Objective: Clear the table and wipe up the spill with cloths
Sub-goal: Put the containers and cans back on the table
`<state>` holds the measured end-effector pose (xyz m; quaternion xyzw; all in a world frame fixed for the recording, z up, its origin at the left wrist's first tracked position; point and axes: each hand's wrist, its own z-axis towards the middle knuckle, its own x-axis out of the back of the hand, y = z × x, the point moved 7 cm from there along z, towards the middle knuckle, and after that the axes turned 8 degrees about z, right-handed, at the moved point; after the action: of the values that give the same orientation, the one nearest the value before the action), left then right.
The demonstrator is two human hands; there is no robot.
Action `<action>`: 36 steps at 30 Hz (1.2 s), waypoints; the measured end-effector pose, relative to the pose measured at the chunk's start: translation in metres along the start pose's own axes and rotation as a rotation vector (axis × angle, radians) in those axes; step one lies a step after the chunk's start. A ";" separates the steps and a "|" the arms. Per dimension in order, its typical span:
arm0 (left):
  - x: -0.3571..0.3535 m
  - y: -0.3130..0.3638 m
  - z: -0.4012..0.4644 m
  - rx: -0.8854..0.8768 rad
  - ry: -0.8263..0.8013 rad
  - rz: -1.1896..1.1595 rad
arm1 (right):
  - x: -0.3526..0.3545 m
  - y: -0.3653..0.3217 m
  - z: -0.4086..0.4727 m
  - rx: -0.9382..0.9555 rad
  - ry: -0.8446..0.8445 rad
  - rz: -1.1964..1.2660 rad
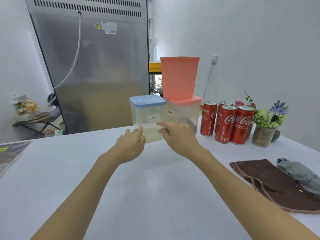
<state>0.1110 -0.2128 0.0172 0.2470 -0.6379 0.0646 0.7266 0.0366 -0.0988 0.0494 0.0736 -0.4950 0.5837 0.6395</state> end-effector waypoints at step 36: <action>0.078 -0.124 0.024 0.157 0.708 -0.391 | -0.097 -0.020 0.099 0.026 0.073 0.783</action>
<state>0.1538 -0.3482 0.0595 0.3807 -0.2824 0.0547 0.8788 0.0156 -0.2372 0.0391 -0.1334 -0.4550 0.7921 0.3845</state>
